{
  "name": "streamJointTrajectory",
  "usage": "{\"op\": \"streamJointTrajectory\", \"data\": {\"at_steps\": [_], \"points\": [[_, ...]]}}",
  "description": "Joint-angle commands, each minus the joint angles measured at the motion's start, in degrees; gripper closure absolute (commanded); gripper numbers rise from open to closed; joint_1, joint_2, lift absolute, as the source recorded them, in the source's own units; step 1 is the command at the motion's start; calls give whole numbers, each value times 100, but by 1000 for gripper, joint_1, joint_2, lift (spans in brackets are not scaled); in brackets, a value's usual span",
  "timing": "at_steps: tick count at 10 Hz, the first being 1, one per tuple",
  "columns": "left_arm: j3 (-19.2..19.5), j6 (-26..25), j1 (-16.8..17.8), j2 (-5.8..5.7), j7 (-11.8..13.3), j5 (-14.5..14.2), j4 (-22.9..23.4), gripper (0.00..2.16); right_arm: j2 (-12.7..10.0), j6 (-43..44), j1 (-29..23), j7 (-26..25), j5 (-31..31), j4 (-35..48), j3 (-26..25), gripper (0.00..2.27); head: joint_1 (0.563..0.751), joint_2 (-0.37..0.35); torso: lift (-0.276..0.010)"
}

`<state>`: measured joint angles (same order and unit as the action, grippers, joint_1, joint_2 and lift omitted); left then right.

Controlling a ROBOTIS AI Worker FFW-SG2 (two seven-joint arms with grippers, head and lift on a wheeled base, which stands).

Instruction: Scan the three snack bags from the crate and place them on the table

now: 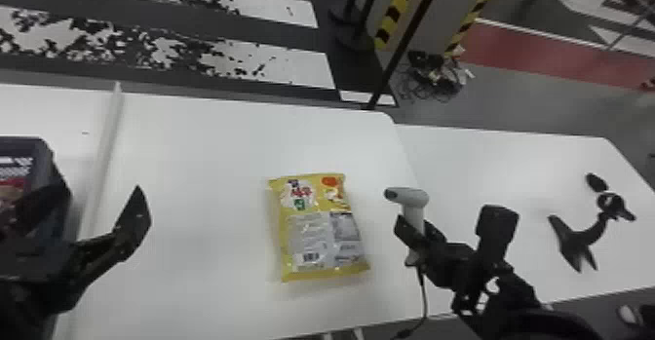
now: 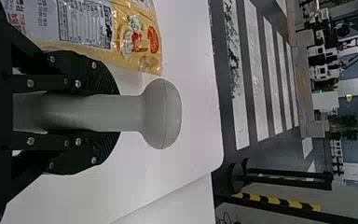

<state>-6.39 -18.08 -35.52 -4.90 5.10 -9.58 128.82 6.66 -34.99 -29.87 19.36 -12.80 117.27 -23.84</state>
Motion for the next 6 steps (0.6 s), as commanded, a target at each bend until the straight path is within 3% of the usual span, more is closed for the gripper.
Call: {"op": "streamJointTrajectory", "data": {"at_steps": [1, 4, 6], "points": [[-20, 2, -8, -3, 0, 0, -6, 53, -165, -65, -388, -29, -82, 410, 108, 2223, 695, -350, -62], [-37, 72, -34, 6, -44, 0, 3, 53, -324, -83, -1056, -73, -187, 1131, 345, 2223, 695, -318, -62], [-20, 265, -184, 24, -132, 17, 64, 53, -324, -329, -1179, -90, -240, 1307, 626, 2223, 695, -284, -62]]}}
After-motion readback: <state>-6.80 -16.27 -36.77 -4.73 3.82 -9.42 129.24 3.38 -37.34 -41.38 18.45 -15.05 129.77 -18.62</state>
